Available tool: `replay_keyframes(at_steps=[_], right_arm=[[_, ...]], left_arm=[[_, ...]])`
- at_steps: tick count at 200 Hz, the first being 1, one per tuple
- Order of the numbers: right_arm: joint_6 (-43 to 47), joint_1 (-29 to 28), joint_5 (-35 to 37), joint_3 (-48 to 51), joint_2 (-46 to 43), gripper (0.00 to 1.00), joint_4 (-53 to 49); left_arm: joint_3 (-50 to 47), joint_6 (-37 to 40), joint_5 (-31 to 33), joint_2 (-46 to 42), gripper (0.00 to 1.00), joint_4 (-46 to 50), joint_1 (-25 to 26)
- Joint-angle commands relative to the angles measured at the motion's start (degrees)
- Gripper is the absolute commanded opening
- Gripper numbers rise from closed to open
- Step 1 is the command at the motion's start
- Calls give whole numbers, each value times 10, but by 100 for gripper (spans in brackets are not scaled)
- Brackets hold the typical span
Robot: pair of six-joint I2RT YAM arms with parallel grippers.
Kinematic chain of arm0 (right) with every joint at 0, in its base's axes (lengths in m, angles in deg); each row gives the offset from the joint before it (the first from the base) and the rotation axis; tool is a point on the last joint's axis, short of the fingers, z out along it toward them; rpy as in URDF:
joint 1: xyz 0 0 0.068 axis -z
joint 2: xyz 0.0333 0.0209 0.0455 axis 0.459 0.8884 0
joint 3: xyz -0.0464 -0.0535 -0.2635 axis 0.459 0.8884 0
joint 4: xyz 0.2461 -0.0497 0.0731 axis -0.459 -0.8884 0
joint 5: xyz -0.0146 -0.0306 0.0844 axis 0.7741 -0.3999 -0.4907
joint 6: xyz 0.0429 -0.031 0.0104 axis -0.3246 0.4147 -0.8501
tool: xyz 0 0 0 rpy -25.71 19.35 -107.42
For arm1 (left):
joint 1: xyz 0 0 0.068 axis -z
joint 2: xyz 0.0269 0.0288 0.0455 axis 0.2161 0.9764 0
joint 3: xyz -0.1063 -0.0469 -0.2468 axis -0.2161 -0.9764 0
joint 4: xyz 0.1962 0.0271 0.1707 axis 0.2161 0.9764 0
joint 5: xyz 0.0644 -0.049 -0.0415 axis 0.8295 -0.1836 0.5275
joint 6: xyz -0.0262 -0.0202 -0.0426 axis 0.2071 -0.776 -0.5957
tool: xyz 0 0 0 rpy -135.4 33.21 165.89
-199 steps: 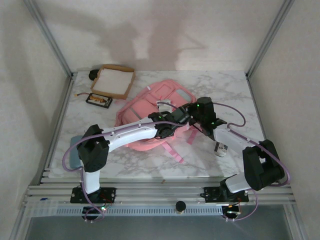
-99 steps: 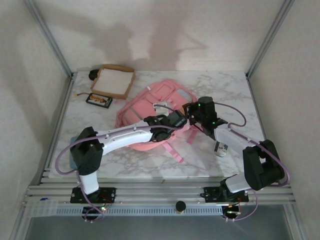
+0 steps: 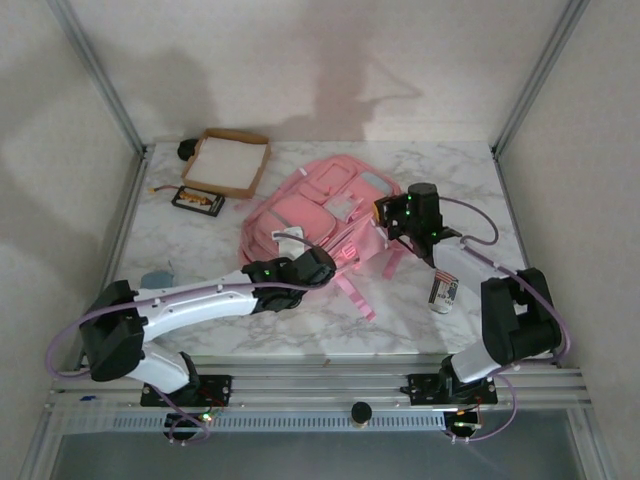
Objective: Pack the student bag
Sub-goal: Unzip the student bag at the center of the table.
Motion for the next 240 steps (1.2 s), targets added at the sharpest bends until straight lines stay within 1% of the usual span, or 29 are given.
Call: replay_keyframes(at_steps=[1,20,25,29,41,60,71,83,93,102,115,126,134,146,158,176,194,204,214,225,232,240], right_arm=[[28,21,30,-52,5,0,32],[41,29,14,-54,16,0,36],[49,31,11,-56,15,7,32],[58,31,10,-57,13,15,25],[89,30,9,-62,3,35,0],[143,29,-12,-77,-10,59,-73],[176,29,-12,-81,-23,68,-132],[198,25,-23,-68,-46,76,-175],[205,3,-15,-53,-69,81,-209],[204,-28,-8,-39,-87,83,-232],[181,-75,-6,-18,-104,82,-239],[145,-110,-10,7,-114,78,-222],[123,-138,1,22,-120,76,-208],[93,-178,24,30,-120,76,-198],[73,-200,28,32,-103,76,-180],[57,-215,36,26,-65,73,-163],[52,-216,59,18,-36,61,-134],[52,-216,61,10,-19,58,-127],[57,-217,74,-3,-5,50,-127],[64,-215,82,-15,5,39,-129],[70,-210,91,-19,8,29,-130],[73,-204,99,-21,8,22,-134]], left_arm=[[-25,41,-20,-29,0,-20,-5],[-54,53,-34,-52,0,-48,-22],[-59,57,-27,-63,0,-56,-22],[-65,64,-22,-73,0,-66,-23],[-91,87,-20,-103,0,-116,-23],[-127,116,-48,-133,0,-206,-25],[-138,134,-61,-138,0,-245,-25],[-134,141,-59,-138,0,-250,-26],[-131,153,-67,-140,0,-250,-26],[-137,160,-78,-146,0,-259,-26],[-154,170,-97,-154,0,-281,-27],[-162,178,-103,-154,0,-290,-26],[-163,179,-98,-154,0,-288,-27],[-161,188,-105,-152,0,-283,-26],[-164,191,-108,-150,0,-286,-27],[-171,193,-112,-150,0,-300,-27],[-176,199,-117,-153,0,-311,-26],[-182,200,-113,-155,0,-313,-26],[-191,201,-107,-159,0,-313,-26],[-201,205,-105,-164,0,-314,-26],[-207,209,-103,-168,0,-314,-26],[-214,212,-99,-172,0,-315,-26]])
